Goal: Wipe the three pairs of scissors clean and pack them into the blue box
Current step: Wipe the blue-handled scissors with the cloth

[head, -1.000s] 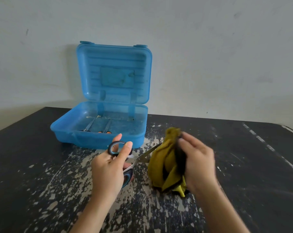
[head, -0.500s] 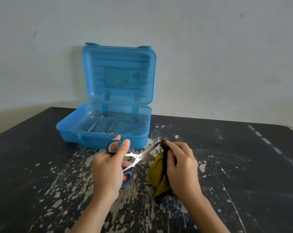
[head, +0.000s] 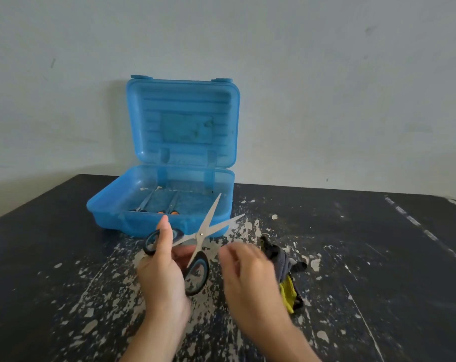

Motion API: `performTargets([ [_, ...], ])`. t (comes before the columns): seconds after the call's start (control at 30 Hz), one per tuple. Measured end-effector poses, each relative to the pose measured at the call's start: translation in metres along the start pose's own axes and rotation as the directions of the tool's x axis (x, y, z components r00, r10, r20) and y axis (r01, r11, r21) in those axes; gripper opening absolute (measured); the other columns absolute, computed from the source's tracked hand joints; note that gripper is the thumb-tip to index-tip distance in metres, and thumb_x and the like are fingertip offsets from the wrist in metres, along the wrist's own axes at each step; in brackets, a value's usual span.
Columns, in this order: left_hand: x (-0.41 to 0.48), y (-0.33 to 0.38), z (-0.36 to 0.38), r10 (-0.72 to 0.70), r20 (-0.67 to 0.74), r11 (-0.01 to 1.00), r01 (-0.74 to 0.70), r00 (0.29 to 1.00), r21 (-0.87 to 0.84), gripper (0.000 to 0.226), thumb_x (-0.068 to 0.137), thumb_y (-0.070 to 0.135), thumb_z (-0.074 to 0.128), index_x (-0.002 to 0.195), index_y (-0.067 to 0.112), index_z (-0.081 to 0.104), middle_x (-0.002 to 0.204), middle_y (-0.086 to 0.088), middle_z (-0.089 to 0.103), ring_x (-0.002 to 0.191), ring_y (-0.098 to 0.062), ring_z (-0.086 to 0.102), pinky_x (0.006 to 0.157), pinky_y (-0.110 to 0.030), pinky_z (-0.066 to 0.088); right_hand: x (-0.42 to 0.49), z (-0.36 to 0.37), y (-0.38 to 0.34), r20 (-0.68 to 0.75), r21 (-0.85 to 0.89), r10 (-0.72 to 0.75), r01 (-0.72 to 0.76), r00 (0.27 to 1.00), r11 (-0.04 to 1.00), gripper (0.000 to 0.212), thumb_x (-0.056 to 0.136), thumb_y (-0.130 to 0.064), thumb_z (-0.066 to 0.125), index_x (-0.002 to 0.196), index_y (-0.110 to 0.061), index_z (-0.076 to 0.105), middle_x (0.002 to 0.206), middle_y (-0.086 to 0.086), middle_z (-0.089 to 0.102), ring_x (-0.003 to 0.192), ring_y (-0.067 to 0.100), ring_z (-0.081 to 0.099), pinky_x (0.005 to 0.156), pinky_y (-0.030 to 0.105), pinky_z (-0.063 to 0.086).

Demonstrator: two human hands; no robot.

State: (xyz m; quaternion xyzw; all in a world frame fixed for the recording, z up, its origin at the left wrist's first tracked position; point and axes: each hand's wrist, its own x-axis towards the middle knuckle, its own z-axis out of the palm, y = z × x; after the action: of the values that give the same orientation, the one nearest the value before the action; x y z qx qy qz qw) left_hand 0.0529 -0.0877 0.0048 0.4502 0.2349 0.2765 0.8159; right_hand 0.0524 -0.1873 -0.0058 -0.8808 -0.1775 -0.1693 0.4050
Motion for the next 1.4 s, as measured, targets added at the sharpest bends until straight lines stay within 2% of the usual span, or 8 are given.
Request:
performTargets([
  [0.27, -0.007, -0.007, 0.004, 0.062, 0.128, 0.998, -0.060, 0.990, -0.019, 0.032, 0.070, 0.060, 0.050, 0.091, 0.043, 0.068, 0.068, -0.007, 0.066, 0.064, -0.021, 0.064, 0.064, -0.035, 0.052, 0.003, -0.003, -0.003, 0.169, 0.410, 0.142, -0.201, 0.975, 0.890, 0.037, 0.090, -0.031, 0.054, 0.062, -0.008, 0.060, 0.048, -0.002, 0.054, 0.044, 0.007, 0.043, 0.048, 0.027, 0.037],
  [0.43, 0.016, 0.001, -0.010, -0.172, 0.295, 0.982, 0.141, 0.940, 0.126, 0.053, 0.062, 0.052, 0.067, 0.098, 0.014, 0.064, 0.078, -0.013, 0.072, 0.066, -0.022, 0.069, 0.063, -0.034, 0.059, 0.009, -0.021, 0.010, 0.074, 0.246, 0.087, -0.103, 0.993, 0.964, 0.027, 0.089, -0.022, 0.058, 0.064, -0.012, 0.062, 0.046, -0.006, 0.048, 0.042, 0.004, 0.042, 0.044, 0.014, 0.031],
  [0.67, 0.017, 0.013, -0.017, -0.172, 0.542, 0.739, -0.256, 0.823, 0.623, 0.034, 0.072, 0.062, 0.054, 0.074, 0.035, 0.074, 0.077, 0.032, 0.069, 0.087, 0.005, 0.060, 0.082, -0.025, 0.042, 0.011, -0.028, 0.015, 0.213, 0.139, -0.044, 0.014, 0.976, 0.990, 0.027, 0.090, -0.021, 0.056, 0.072, -0.002, 0.063, 0.052, 0.001, 0.050, 0.043, 0.008, 0.036, 0.042, 0.015, 0.029],
  [0.87, 0.009, -0.002, -0.013, -0.237, 0.537, 0.816, -0.133, 0.810, 0.562, 0.041, 0.066, 0.049, 0.068, 0.084, 0.013, 0.076, 0.084, -0.014, 0.074, 0.081, -0.024, 0.069, 0.078, -0.042, 0.053, 0.004, -0.012, 0.013, 0.129, 0.197, 0.007, -0.033, 0.992, 0.980, 0.022, 0.089, -0.015, 0.057, 0.071, -0.007, 0.066, 0.054, -0.003, 0.057, 0.046, 0.006, 0.045, 0.043, 0.014, 0.031],
  [1.1, 0.008, 0.004, -0.014, -0.340, 0.503, 0.859, 0.044, 0.795, 0.511, 0.031, 0.071, 0.034, 0.068, 0.081, 0.005, 0.074, 0.077, -0.019, 0.072, 0.063, -0.033, 0.070, 0.048, -0.039, 0.055, 0.008, -0.019, 0.011, 0.181, 0.272, 0.074, -0.122, 0.981, 0.955, 0.026, 0.084, -0.033, 0.061, 0.074, -0.011, 0.070, 0.056, 0.004, 0.063, 0.046, 0.008, 0.050, 0.051, 0.031, 0.049],
  [1.2, 0.010, 0.006, -0.015, -0.356, 0.491, 0.859, 0.071, 0.795, 0.507, 0.033, 0.068, 0.030, 0.069, 0.079, -0.001, 0.069, 0.078, -0.022, 0.071, 0.059, -0.035, 0.068, 0.044, -0.037, 0.054, 0.014, -0.027, 0.027, -0.207, -0.057, 0.104, -0.118, 0.973, 0.991, 0.030, 0.086, -0.039, 0.055, 0.099, -0.016, 0.069, 0.091, 0.000, 0.069, 0.079, 0.014, 0.057, 0.073, 0.033, 0.050],
  [1.27, 0.009, 0.008, -0.015, -0.372, 0.483, 0.857, 0.094, 0.793, 0.506, 0.037, 0.066, 0.026, 0.072, 0.085, -0.005, 0.066, 0.079, -0.023, 0.071, 0.059, -0.037, 0.067, 0.043, -0.040, 0.055, 0.018, -0.028, 0.042, -0.181, -0.358, 0.280, -0.328, 0.943, 0.874, 0.041, 0.089, -0.048, 0.048, 0.116, -0.019, 0.057, 0.114, 0.003, 0.057, 0.104, 0.023, 0.048, 0.089, 0.038, 0.042],
  [1.4, 0.002, 0.015, -0.012, -0.425, 0.506, 0.845, 0.128, 0.751, 0.520, 0.041, 0.054, 0.011, 0.079, 0.086, -0.010, 0.064, 0.070, -0.022, 0.069, 0.054, -0.034, 0.066, 0.038, -0.034, 0.052, 0.026, -0.026, 0.063, -0.022, -0.218, 0.380, -0.375, 0.925, 0.901, 0.023, 0.092, -0.030, 0.049, 0.091, -0.011, 0.062, 0.077, 0.002, 0.060, 0.065, 0.014, 0.053, 0.057, 0.025, 0.045],
])
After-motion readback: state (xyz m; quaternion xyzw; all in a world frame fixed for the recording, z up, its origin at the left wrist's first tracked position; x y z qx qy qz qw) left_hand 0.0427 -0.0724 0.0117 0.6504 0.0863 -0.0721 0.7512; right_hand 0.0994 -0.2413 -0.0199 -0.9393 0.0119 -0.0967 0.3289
